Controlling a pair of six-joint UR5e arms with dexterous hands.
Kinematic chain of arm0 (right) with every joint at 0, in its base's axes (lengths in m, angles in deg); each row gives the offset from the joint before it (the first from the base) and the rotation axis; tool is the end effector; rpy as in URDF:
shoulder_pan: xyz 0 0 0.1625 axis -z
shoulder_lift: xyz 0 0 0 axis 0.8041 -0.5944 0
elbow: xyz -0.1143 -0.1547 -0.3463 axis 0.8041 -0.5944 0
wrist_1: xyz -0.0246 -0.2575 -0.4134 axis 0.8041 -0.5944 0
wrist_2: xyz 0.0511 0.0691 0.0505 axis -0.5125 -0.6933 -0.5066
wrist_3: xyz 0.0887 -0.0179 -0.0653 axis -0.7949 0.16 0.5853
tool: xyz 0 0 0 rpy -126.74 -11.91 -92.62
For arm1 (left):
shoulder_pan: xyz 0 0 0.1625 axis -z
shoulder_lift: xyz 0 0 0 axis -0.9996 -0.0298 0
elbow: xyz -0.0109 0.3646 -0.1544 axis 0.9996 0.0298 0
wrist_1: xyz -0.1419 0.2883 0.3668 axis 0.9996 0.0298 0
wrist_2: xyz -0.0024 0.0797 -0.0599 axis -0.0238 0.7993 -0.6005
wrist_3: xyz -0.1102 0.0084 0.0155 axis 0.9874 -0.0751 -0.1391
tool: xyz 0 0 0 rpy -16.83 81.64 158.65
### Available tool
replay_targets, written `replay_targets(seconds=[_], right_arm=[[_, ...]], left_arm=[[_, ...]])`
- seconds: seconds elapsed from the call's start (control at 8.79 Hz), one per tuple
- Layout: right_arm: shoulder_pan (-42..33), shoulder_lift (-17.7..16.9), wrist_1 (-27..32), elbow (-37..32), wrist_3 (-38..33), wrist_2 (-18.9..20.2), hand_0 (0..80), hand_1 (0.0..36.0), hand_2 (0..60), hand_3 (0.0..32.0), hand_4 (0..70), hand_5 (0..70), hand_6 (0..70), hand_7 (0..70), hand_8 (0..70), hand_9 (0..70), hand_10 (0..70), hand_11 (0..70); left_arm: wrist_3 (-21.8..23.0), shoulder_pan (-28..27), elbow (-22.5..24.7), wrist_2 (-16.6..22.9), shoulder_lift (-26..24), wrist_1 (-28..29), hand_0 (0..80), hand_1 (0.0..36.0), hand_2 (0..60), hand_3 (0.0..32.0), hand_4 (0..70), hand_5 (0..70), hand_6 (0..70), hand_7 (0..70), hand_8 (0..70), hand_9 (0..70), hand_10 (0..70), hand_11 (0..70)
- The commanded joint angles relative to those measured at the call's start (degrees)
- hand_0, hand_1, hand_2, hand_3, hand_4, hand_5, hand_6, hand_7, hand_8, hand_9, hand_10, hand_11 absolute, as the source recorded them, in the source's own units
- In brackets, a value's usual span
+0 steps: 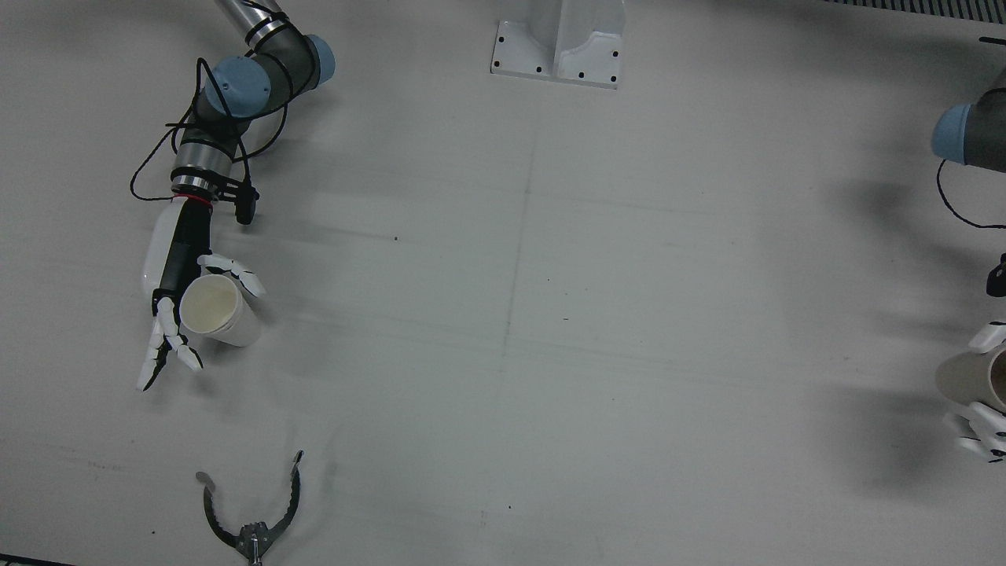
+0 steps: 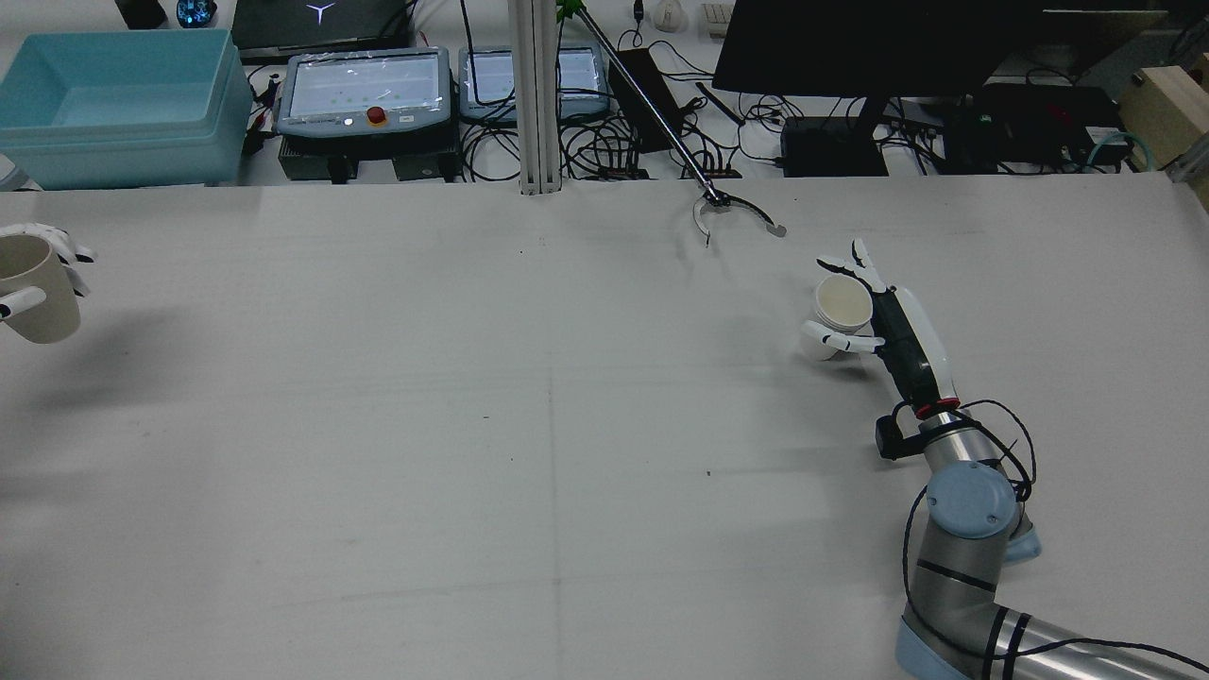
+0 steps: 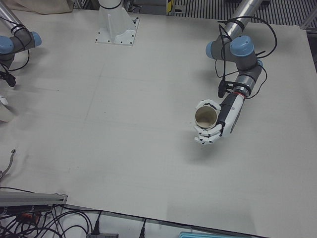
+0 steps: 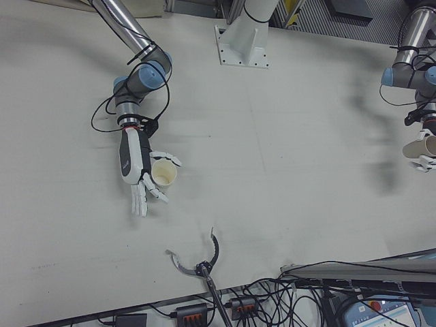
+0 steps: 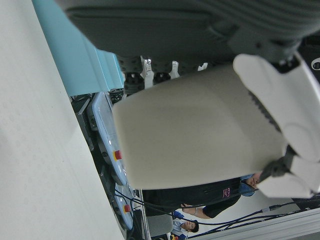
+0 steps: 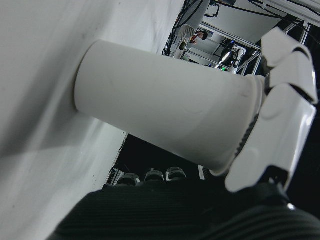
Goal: Pour water
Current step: 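Close the right hand around the farther paper cup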
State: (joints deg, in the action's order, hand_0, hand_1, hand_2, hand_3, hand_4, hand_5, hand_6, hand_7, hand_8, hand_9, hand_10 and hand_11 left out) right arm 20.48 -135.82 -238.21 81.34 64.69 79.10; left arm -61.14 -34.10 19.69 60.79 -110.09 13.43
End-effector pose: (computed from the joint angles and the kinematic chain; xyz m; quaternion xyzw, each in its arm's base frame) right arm -0.4212 -0.5403 0.5750 0.1200 -0.7250 0.6623 0.1462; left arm 0.2005 -0.5685 0.6143 0.0000 0.7953 -0.5830 0.1659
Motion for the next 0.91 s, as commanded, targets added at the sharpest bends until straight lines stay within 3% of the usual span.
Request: replay_targets(seconds=[0.0,0.11,0.23,0.34,0.46,0.57,0.8], right_arm=[[0.2,0.3,0.0,0.0,0.3,0.6,46.8,17.3,27.4,0.0,19.0,18.1,3.4,7.6,0.0,0.2,0.0,0.0],[0.2,0.3,0.0,-0.1,0.2,0.5,46.4,15.6,29.0,0.0,24.9,30.5,11.9,18.7,1.3,2.3,0.0,0.3],[0.2,0.9,-0.1,-0.3,0.2,0.5,43.9,9.3,29.3,0.0,33.4,70.0,41.0,49.3,15.9,21.7,9.2,13.5],[0.2,0.9,-0.1,-0.4,0.1,0.1,43.1,8.6,33.8,0.0,33.0,70.0,53.5,62.8,28.0,37.5,16.7,24.3],[0.1,1.0,-0.1,-0.3,0.1,-0.2,42.2,10.6,46.3,0.0,32.6,70.0,57.5,66.2,32.7,42.7,22.3,32.5],[-1.3,1.9,-0.3,0.5,0.1,0.3,41.4,13.1,57.5,0.0,27.7,70.0,59.1,69.1,35.7,45.9,26.9,39.3],[-4.1,2.5,-0.8,6.0,0.7,0.7,43.6,18.5,60.0,0.0,18.7,70.0,57.6,70.0,35.4,45.9,27.5,40.7]], left_arm=[[0.1,0.0,0.1,-0.1,0.7,0.5,32.0,20.7,60.0,0.0,41.4,47.8,23.4,56.3,22.4,37.3,30.3,43.7],[0.1,0.1,0.1,0.0,0.8,0.5,32.0,20.7,60.0,0.0,41.5,47.7,23.4,56.4,22.4,37.3,30.3,43.7],[0.1,0.5,0.2,0.0,0.8,0.6,31.7,20.6,60.0,0.0,41.5,47.7,23.3,56.4,22.2,37.1,30.2,43.5],[-0.1,1.4,0.4,0.1,0.8,0.8,32.4,20.7,60.0,0.0,41.9,47.8,23.5,56.7,22.4,37.3,30.2,43.6],[-0.2,1.5,0.8,0.3,0.8,1.0,32.4,20.9,60.0,0.0,42.1,48.1,23.7,56.8,22.4,37.3,30.2,43.6],[-0.2,1.4,2.7,0.5,0.7,1.0,31.5,21.5,60.0,0.0,43.2,49.1,24.3,57.5,22.7,37.7,30.4,43.7],[-0.9,0.7,8.3,1.0,0.1,-2.0,33.9,23.5,60.0,0.0,44.9,50.8,25.2,58.7,23.1,38.1,29.9,43.2]])
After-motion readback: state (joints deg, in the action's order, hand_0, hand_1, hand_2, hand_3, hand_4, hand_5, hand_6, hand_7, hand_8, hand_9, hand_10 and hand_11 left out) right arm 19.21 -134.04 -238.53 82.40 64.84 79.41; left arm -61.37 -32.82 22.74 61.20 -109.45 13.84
